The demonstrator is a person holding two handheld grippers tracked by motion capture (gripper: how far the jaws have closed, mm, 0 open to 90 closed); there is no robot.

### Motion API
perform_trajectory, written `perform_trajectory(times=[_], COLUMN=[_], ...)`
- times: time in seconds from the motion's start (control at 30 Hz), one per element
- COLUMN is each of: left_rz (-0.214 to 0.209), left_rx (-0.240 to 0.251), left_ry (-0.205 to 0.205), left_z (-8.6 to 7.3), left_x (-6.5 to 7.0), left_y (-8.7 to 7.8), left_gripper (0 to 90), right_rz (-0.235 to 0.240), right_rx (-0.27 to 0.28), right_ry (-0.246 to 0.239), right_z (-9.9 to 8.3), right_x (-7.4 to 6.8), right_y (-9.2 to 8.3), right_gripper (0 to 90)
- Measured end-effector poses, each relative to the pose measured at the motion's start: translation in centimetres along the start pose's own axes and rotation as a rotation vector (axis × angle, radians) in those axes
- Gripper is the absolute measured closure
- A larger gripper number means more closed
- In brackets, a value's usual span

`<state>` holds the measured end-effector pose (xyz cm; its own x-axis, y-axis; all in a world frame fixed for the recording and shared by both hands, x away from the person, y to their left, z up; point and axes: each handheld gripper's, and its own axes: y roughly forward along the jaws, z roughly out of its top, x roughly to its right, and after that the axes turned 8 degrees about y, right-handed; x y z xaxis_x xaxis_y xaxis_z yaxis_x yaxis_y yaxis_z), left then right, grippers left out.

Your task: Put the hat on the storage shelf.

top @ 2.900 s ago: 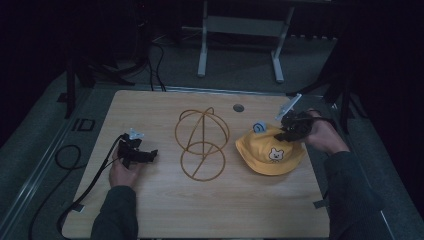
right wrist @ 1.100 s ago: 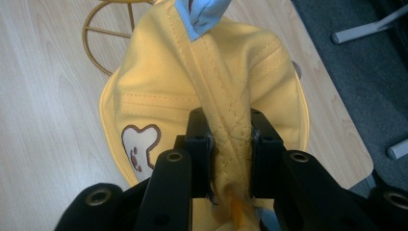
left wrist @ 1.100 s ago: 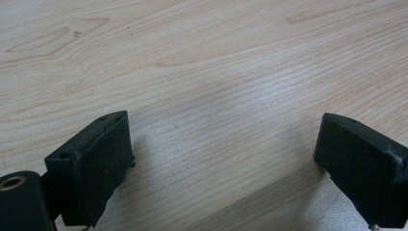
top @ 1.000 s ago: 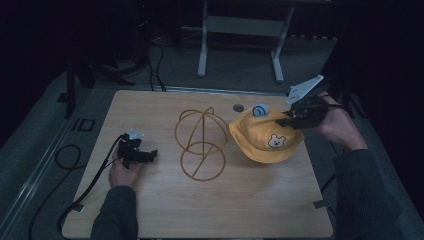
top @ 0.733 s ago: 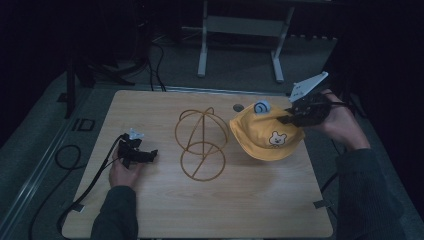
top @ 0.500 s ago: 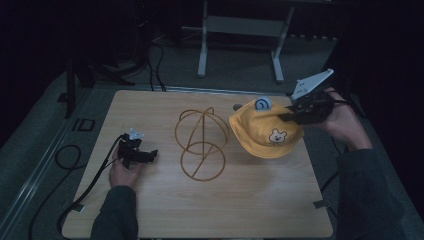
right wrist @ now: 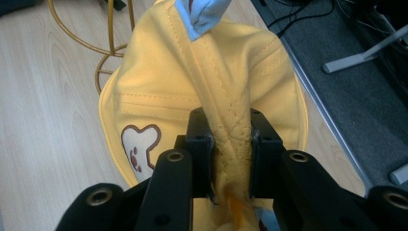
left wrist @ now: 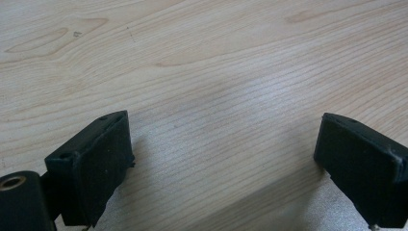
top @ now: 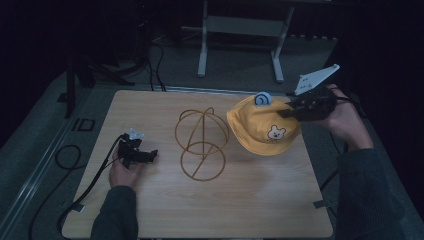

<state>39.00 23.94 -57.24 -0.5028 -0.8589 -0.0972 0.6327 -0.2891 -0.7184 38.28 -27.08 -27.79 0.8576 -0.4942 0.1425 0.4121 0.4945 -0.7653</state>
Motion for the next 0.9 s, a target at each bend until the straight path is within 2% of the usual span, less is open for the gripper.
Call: perform_trajectory(times=[0.3, 0.9], left_rz=[0.000, 0.000], left_rx=[0.000, 0.000], left_ry=[0.000, 0.000], left_z=[0.0, 0.0], left_x=[0.0, 0.0], left_y=[0.0, 0.0], left_gripper=[6.0, 6.0], right_rz=[0.007, 0.012], right_rx=[0.024, 0.037], right_ry=[-0.006, -0.021], right_z=[0.6, 2.0], right_x=[-0.2, -0.6], right_y=[-0.4, -1.0], right_gripper=[75.2, 75.2])
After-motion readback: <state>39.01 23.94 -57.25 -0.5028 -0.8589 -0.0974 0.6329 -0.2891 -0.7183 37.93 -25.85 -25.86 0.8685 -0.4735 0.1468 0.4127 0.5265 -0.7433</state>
